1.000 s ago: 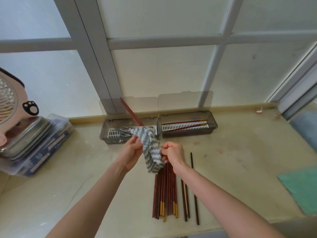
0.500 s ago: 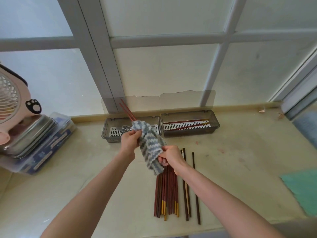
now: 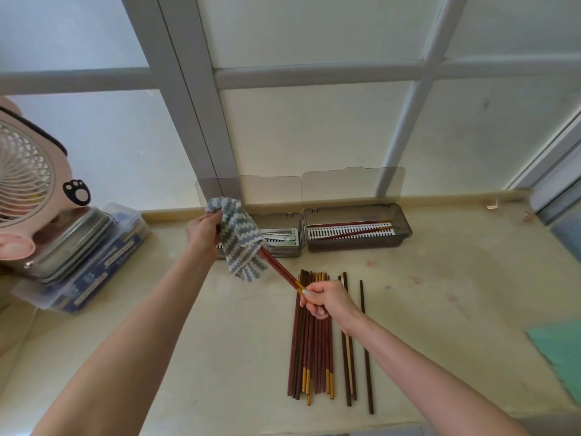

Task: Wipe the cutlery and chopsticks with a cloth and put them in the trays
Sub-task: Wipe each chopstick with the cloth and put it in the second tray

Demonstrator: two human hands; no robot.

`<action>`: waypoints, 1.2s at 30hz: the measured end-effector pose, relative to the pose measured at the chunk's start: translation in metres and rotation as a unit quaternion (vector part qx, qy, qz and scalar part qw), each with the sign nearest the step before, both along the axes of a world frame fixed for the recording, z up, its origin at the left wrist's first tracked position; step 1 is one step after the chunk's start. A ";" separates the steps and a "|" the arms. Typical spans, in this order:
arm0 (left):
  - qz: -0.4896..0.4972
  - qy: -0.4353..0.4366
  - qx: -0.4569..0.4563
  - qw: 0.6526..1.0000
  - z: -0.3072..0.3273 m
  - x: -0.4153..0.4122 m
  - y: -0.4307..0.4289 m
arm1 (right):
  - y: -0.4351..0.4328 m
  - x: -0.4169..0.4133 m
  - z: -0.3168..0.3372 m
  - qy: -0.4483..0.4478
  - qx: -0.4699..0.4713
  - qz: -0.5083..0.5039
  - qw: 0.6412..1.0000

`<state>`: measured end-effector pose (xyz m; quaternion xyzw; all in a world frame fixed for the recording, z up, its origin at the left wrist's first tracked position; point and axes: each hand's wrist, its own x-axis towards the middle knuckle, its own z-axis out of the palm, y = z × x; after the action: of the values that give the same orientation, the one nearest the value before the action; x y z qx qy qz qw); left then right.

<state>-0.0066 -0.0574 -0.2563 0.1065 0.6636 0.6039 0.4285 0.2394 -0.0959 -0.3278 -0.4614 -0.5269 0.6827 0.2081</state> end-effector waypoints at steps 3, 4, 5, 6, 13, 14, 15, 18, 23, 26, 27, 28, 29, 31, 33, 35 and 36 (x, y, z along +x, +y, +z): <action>0.007 0.014 0.005 1.000 0.002 0.002 -0.001 | 0.001 -0.001 -0.001 -0.007 -0.002 -0.003 1.000; 0.009 0.020 0.006 1.000 0.002 0.004 -0.002 | 0.002 -0.002 -0.002 -0.014 -0.003 -0.009 1.000; 0.008 0.024 0.007 1.000 0.001 0.007 -0.003 | 0.002 -0.002 -0.004 -0.020 -0.008 -0.020 1.000; 0.004 0.024 0.010 1.000 0.000 0.011 -0.005 | 0.002 -0.003 -0.005 -0.023 -0.015 -0.033 0.999; -0.107 0.012 -0.008 0.994 -0.020 0.057 -0.018 | 0.003 -0.021 -0.001 0.038 -0.087 -0.071 0.993; -0.126 0.006 -0.014 0.992 -0.025 0.066 -0.022 | 0.006 -0.026 0.002 0.052 -0.100 -0.084 0.990; -0.141 0.001 -0.021 0.990 -0.029 0.075 -0.027 | 0.009 -0.030 0.004 0.061 -0.111 -0.096 0.987; -0.168 0.000 -0.021 0.986 -0.037 0.091 -0.035 | 0.014 -0.033 0.008 0.073 -0.134 -0.119 0.981; -0.178 0.016 -0.030 0.984 -0.041 0.093 -0.036 | 0.011 -0.026 0.007 0.093 -0.156 -0.095 0.979; -0.164 0.007 -0.050 0.985 -0.047 0.091 -0.035 | 0.008 -0.025 0.000 0.107 -0.129 -0.048 0.985; -0.163 0.009 -0.057 0.985 -0.048 0.090 -0.034 | 0.007 -0.025 -0.004 0.106 -0.119 -0.038 0.986; -0.160 0.009 -0.063 0.985 -0.048 0.089 -0.032 | 0.006 -0.025 -0.004 0.105 -0.111 -0.033 0.988; -0.156 0.009 -0.064 0.986 -0.046 0.087 -0.030 | 0.006 -0.024 -0.003 0.101 -0.104 -0.028 0.989; -0.134 0.007 -0.056 0.989 -0.038 0.079 -0.022 | 0.009 -0.019 0.001 0.091 -0.086 -0.005 0.992; -0.105 0.005 -0.041 0.994 -0.027 0.065 -0.009 | 0.009 -0.012 0.005 0.089 -0.070 0.031 0.993; -0.078 0.009 -0.031 0.996 -0.016 0.047 0.004 | 0.007 -0.003 0.004 0.098 -0.063 0.059 0.991; -0.061 0.011 -0.027 0.998 -0.011 0.037 0.010 | 0.005 0.002 0.003 0.103 -0.066 0.070 0.990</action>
<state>0.0309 -0.0479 -0.2677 0.1415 0.6765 0.5574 0.4601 0.2410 -0.0911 -0.3245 -0.3632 -0.4878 0.7726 0.1824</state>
